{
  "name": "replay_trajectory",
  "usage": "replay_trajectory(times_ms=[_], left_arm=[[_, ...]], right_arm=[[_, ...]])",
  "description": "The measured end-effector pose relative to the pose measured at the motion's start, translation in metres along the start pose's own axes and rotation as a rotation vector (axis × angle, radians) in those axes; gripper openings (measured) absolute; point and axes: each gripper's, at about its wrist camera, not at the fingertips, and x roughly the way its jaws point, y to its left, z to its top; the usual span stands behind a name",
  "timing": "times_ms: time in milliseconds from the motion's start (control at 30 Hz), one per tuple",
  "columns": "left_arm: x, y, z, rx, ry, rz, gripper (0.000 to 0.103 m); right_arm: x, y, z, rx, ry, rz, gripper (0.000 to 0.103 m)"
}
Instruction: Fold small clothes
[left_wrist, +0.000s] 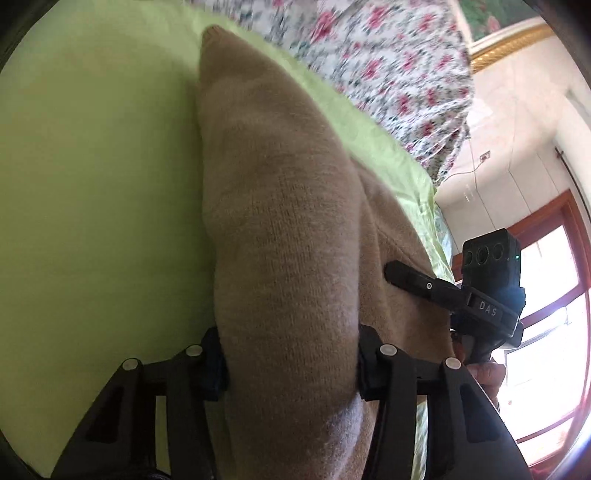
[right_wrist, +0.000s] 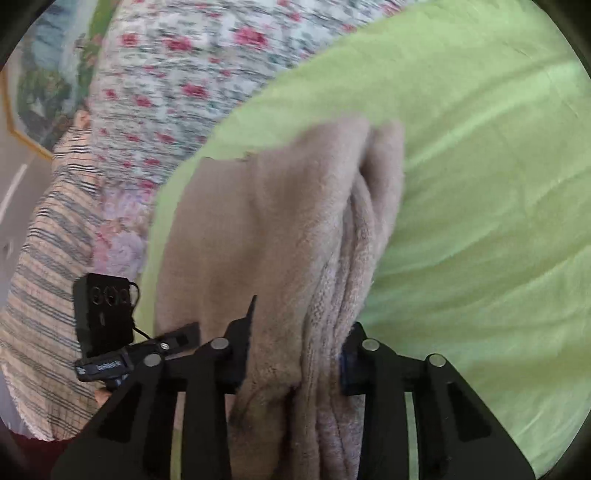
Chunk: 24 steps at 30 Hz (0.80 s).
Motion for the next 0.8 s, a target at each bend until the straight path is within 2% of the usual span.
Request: replay_trajectory(times_ms=[133,200,367,433,500,567,633,700,800], left_arm=[[-0.059,0.007,-0.016,0.025,-0.045,0.028,0.05],[-0.089,0.014,-0.028,0.031,-0.063,0.051,0.05],[-0.136,0.043,-0.059,0.013,-0.078,0.096,0.051],[-0.138,0.063,-0.071,-0.03,-0.056,0.102,0.052],[-0.133,0.082,-0.082,-0.071,-0.027,0.12,0.056],[-0.136,0.091,-0.086,-0.109,-0.039,0.077,0.06],[-0.144,0.089,-0.083,-0.119,-0.059,0.071,0.062],[-0.158,0.089,-0.079,-0.107,-0.103,0.093,0.063],[-0.178,0.091,-0.065,-0.089,-0.182,0.137,0.064]], right_arm=[[0.013,0.041,-0.011,-0.042,0.006,0.084,0.033],[0.024,0.056,-0.028,-0.062,0.017,0.129,0.033],[0.061,0.084,-0.062,-0.086,0.082,0.19,0.033],[0.077,0.085,-0.076,-0.083,0.126,0.166,0.033],[0.087,0.086,-0.086,-0.11,0.148,0.096,0.037],[0.086,0.082,-0.087,-0.086,0.151,0.094,0.044],[0.079,0.079,-0.083,-0.063,0.153,0.074,0.05],[0.068,0.078,-0.075,-0.062,0.125,0.029,0.057],[0.049,0.084,-0.055,-0.071,0.021,-0.014,0.057]])
